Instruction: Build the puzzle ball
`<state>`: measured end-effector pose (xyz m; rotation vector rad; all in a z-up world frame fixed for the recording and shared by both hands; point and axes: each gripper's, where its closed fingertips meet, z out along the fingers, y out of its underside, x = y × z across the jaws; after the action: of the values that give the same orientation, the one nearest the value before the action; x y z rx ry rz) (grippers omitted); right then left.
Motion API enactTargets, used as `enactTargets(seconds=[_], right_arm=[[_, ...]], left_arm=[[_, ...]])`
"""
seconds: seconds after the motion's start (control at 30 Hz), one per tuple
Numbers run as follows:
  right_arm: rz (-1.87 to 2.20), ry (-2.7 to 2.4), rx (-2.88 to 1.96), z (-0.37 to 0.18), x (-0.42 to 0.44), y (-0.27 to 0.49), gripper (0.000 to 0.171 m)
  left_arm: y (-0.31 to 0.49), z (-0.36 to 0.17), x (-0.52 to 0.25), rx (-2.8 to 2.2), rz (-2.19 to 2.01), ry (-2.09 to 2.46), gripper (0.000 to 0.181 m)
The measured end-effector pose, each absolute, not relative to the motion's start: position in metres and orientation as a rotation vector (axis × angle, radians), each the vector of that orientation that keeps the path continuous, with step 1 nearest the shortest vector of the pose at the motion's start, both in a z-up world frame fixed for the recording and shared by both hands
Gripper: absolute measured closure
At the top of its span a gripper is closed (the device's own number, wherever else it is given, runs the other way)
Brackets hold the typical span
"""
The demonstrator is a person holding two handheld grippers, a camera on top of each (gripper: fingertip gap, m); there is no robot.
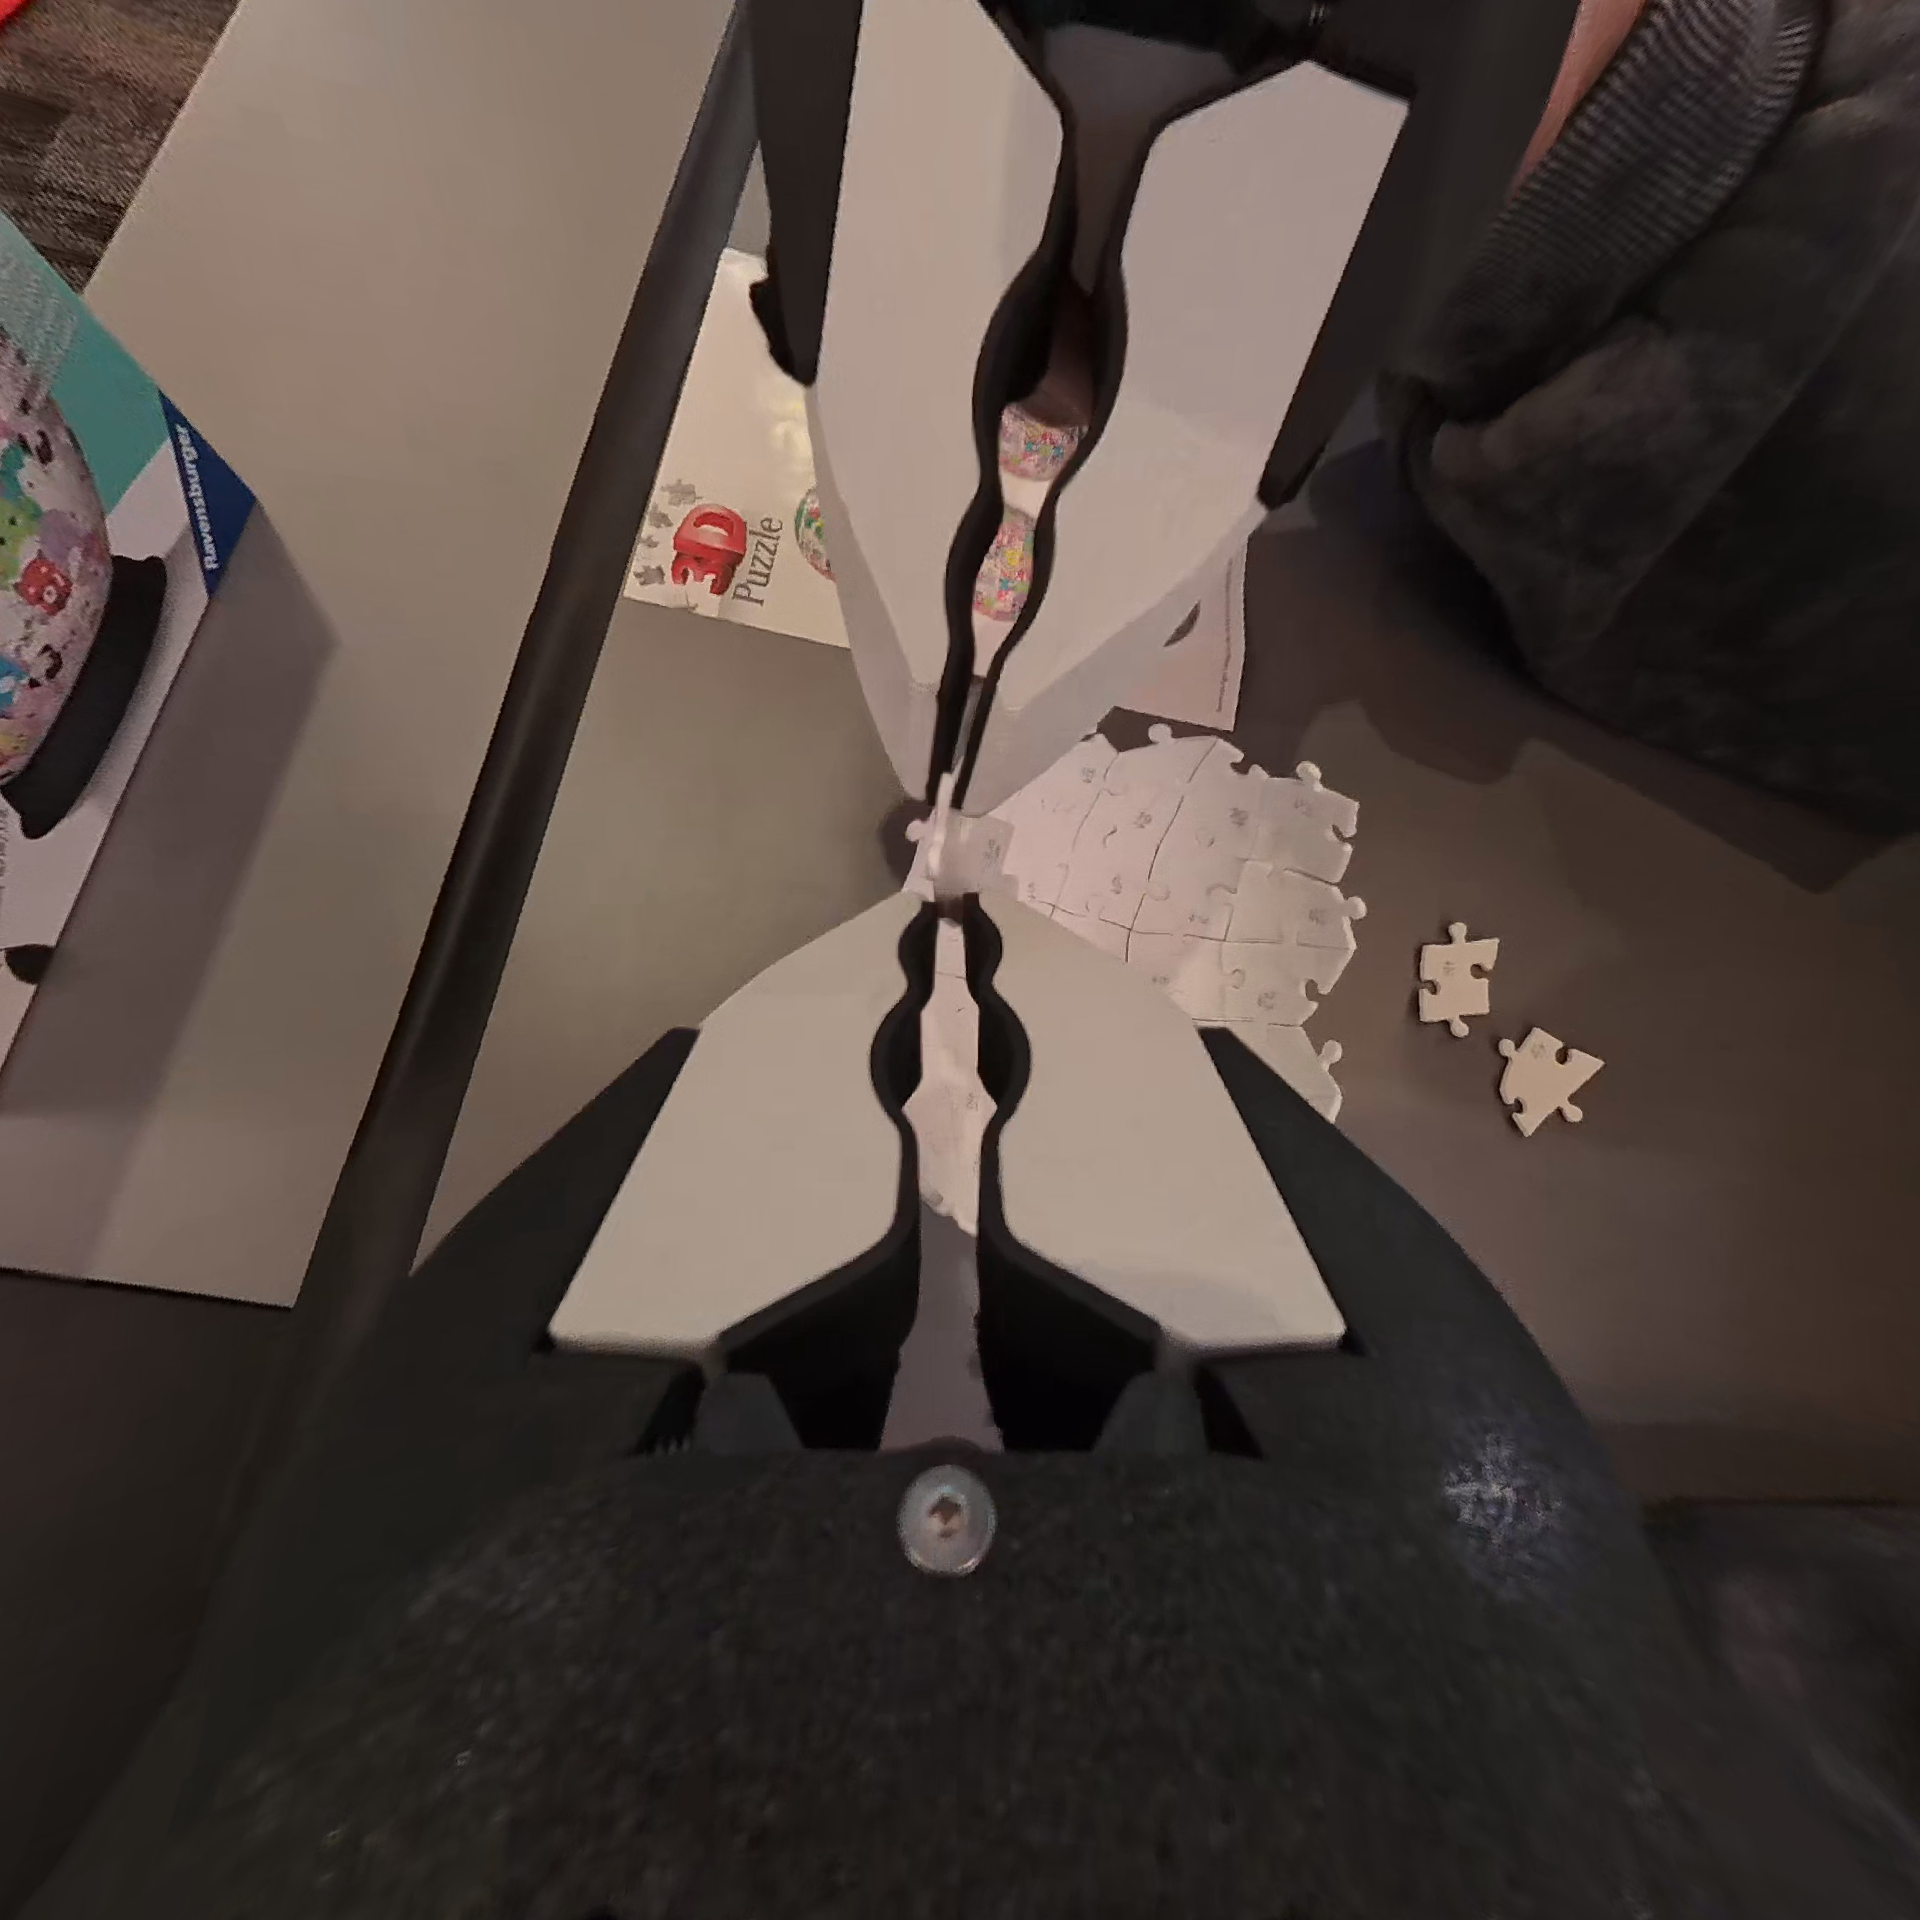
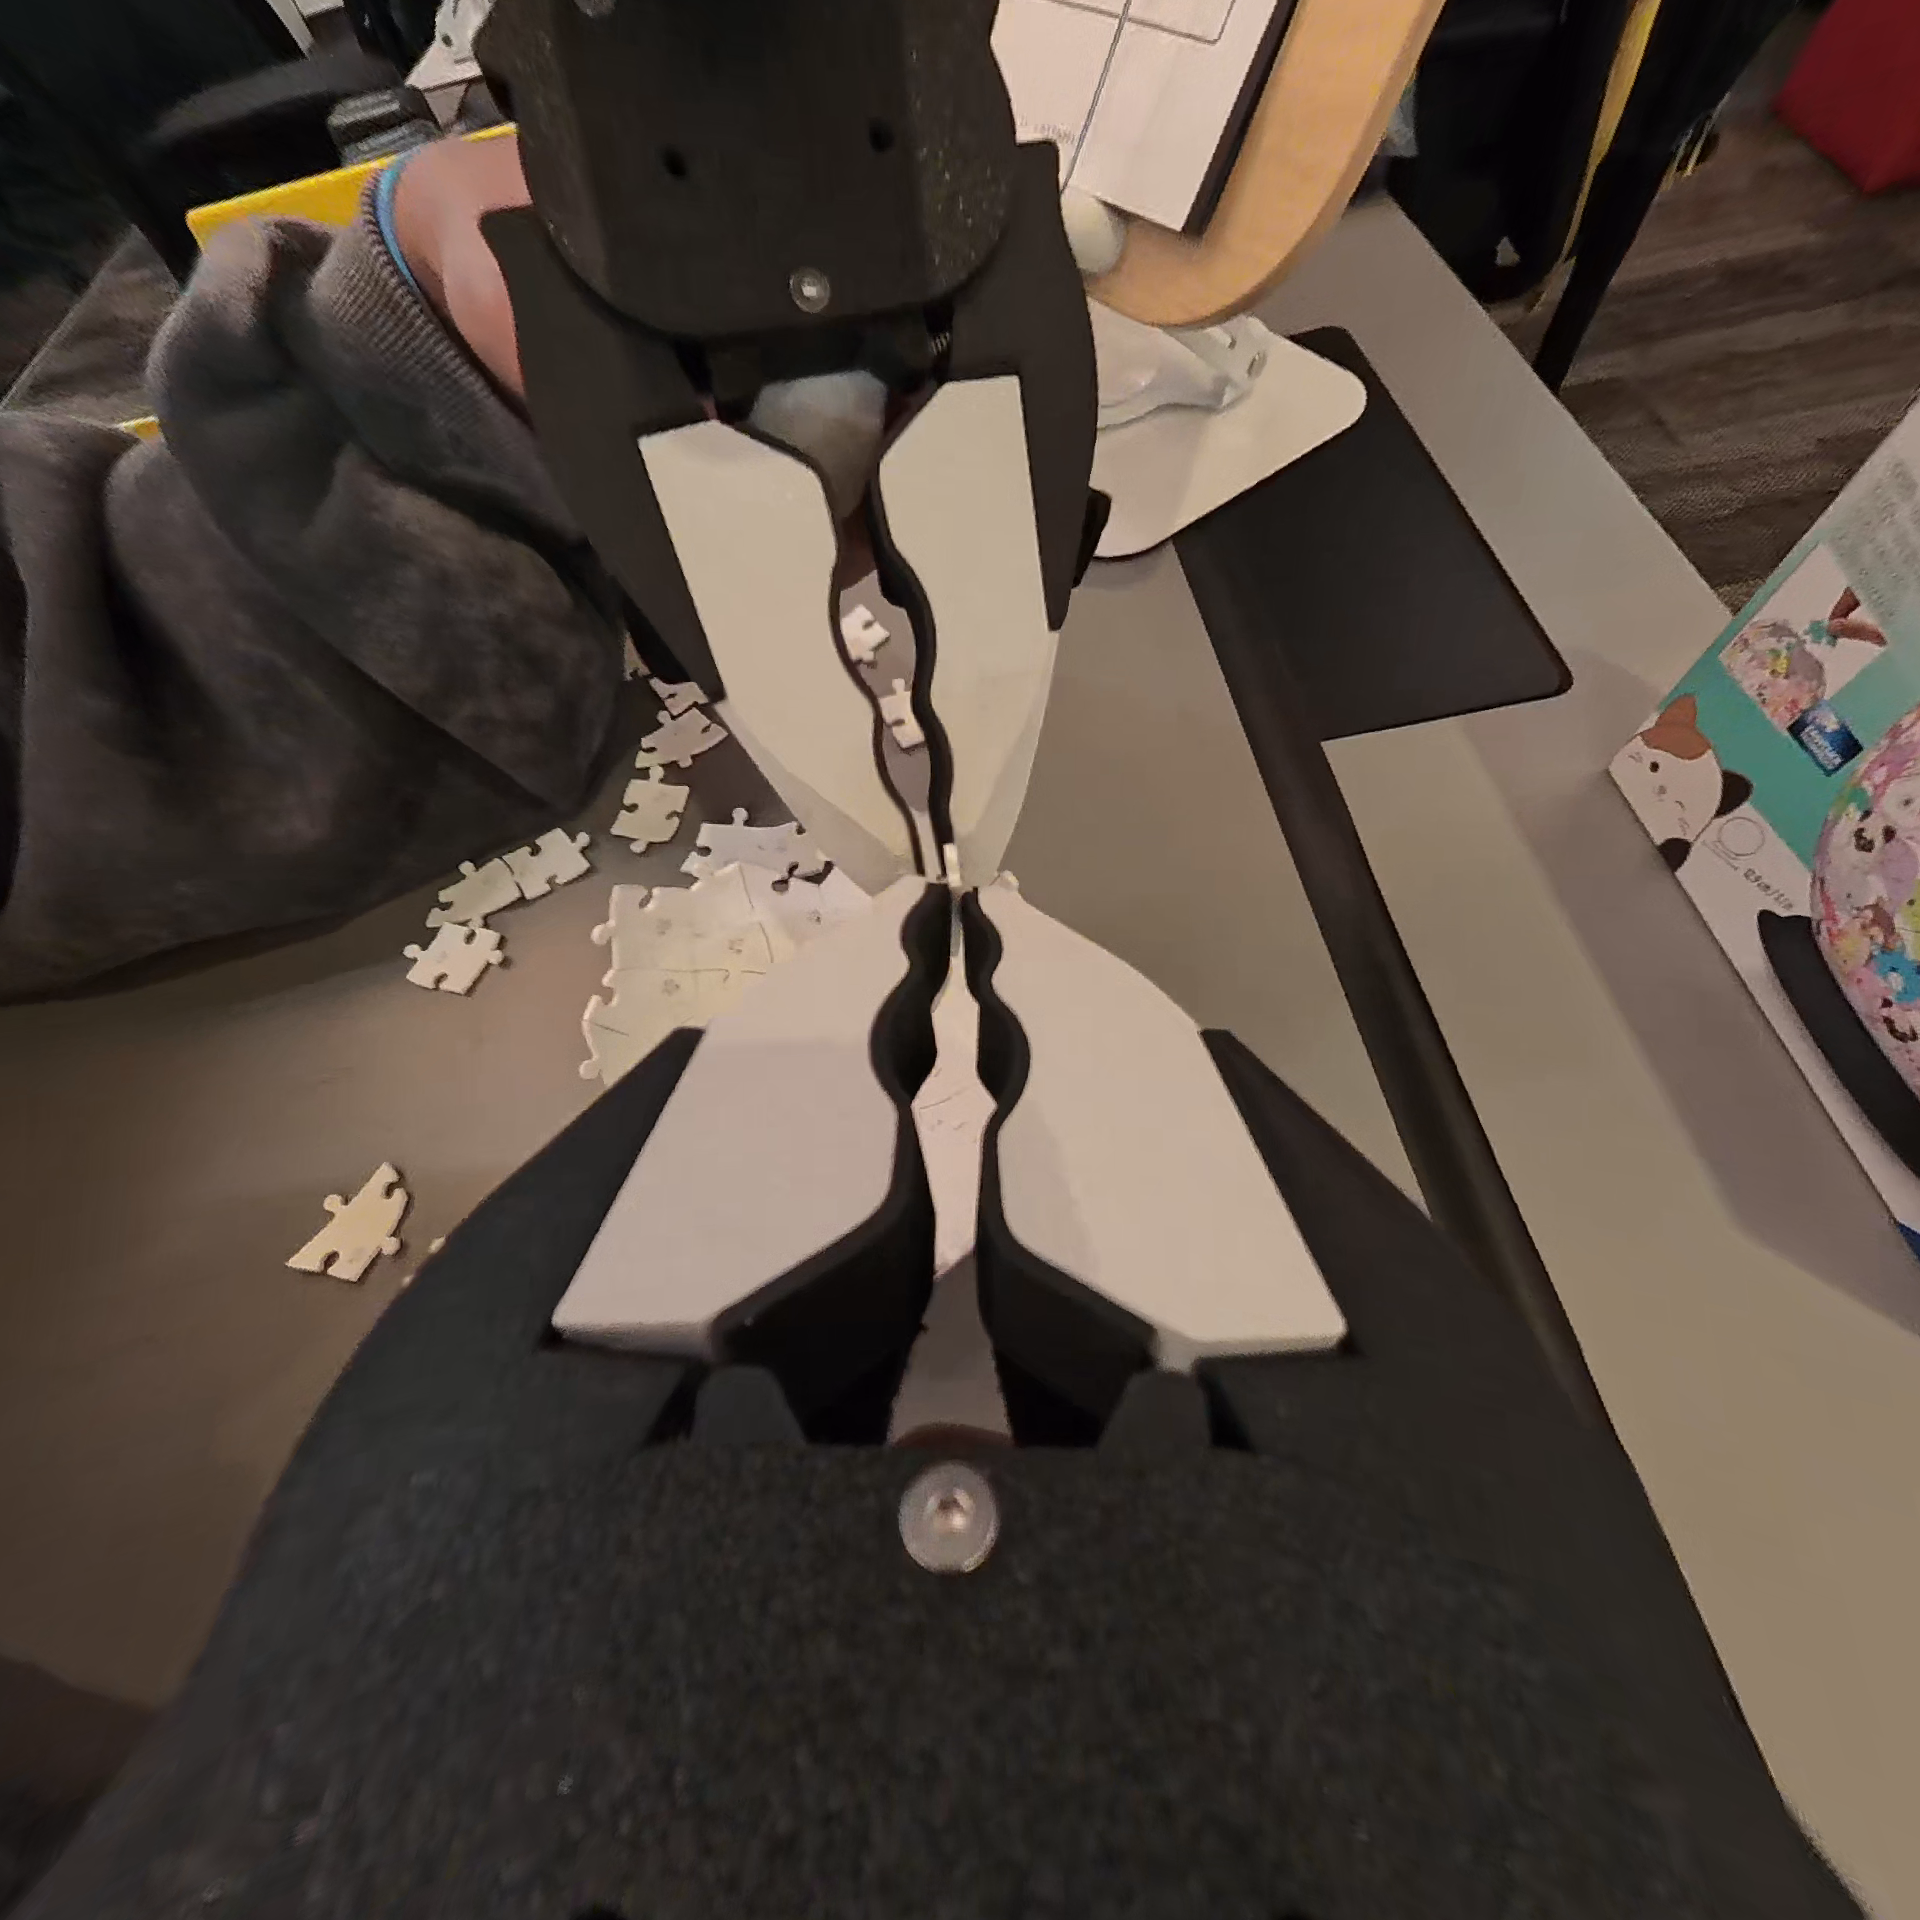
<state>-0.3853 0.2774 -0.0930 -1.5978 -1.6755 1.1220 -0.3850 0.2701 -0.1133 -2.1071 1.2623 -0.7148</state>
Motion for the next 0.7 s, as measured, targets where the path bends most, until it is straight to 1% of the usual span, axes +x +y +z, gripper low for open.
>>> enactTargets(seconds=[0.3,0.53,0.63,0.7], right_arm=[[1.104,-1.713,-1.566,-0.094,-0.376,0.276,0.169],[1.1,-1.705,-1.562,-0.091,-0.377,0.276,0.162],[1.088,-1.719,-1.573,-0.096,-0.379,0.275,0.164],[1.074,-1.734,-1.582,-0.099,-0.379,0.275,0.168]], left_arm=[[0.27,-0.108,-0.389,-2.105,-0.798,1.222,0.179],[0.271,-0.11,-0.391,-2.118,-0.775,1.223,0.179],[0.269,-0.112,-0.388,-2.119,-0.784,1.235,0.179],[0.268,-0.113,-0.387,-2.121,-0.786,1.246,0.179]])
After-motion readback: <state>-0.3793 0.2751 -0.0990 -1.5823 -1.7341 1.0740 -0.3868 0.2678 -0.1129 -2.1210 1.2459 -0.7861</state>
